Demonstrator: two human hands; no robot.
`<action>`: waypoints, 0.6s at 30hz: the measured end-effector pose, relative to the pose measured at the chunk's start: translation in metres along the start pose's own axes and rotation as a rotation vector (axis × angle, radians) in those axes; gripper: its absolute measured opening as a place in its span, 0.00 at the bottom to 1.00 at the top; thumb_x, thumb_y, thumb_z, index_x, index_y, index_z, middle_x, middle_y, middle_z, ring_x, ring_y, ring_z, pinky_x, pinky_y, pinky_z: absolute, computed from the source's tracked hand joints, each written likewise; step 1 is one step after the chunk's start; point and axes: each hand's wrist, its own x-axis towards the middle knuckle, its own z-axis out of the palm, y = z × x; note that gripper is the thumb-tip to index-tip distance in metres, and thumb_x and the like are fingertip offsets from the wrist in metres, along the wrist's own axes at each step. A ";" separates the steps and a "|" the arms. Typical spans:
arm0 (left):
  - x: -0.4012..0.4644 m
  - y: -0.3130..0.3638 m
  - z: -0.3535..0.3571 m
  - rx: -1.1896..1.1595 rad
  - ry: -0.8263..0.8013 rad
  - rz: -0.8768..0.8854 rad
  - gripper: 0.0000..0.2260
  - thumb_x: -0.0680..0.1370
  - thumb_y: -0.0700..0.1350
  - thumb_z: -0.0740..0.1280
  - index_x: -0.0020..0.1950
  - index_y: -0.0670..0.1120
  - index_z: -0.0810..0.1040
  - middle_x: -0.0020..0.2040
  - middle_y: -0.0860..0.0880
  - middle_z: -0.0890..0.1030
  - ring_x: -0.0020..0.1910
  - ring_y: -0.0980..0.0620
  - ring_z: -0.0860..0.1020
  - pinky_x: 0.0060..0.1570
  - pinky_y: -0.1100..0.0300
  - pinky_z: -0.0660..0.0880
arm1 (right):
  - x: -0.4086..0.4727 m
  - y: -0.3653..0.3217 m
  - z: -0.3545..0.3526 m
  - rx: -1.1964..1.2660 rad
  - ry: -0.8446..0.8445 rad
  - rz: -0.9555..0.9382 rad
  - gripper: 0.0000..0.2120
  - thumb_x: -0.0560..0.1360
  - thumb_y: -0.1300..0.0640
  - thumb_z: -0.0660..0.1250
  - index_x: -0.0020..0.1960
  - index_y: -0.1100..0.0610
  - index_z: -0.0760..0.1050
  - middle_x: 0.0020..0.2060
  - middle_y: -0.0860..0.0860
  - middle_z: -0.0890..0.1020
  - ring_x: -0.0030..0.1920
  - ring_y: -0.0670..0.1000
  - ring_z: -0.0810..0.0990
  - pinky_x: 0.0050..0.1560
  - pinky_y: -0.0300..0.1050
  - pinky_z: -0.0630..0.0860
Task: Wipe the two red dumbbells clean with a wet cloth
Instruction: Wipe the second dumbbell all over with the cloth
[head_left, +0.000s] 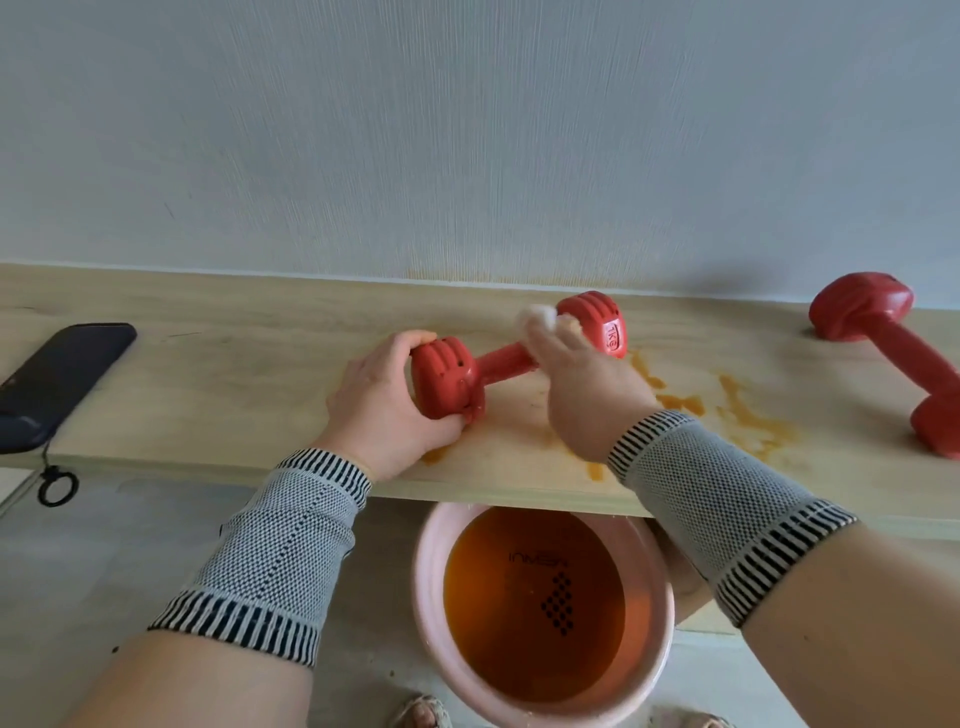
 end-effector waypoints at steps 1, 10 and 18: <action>0.000 0.000 0.000 -0.006 0.002 0.001 0.43 0.52 0.67 0.67 0.66 0.57 0.69 0.64 0.54 0.75 0.65 0.49 0.72 0.66 0.46 0.69 | -0.001 0.001 -0.002 -0.018 0.012 0.053 0.39 0.74 0.70 0.54 0.78 0.45 0.45 0.79 0.51 0.51 0.60 0.62 0.78 0.46 0.51 0.77; 0.002 -0.001 0.000 -0.034 0.002 -0.004 0.44 0.51 0.68 0.69 0.66 0.57 0.70 0.63 0.52 0.77 0.65 0.49 0.73 0.66 0.47 0.69 | -0.003 0.000 -0.004 0.001 0.026 0.061 0.38 0.74 0.69 0.55 0.78 0.45 0.46 0.79 0.52 0.53 0.61 0.62 0.77 0.49 0.51 0.76; 0.004 0.000 -0.003 -0.059 -0.028 -0.026 0.43 0.50 0.68 0.69 0.65 0.57 0.71 0.62 0.54 0.77 0.63 0.52 0.74 0.66 0.51 0.69 | 0.001 -0.004 0.000 0.057 -0.007 -0.050 0.39 0.73 0.70 0.55 0.77 0.43 0.47 0.78 0.51 0.56 0.61 0.62 0.78 0.52 0.52 0.77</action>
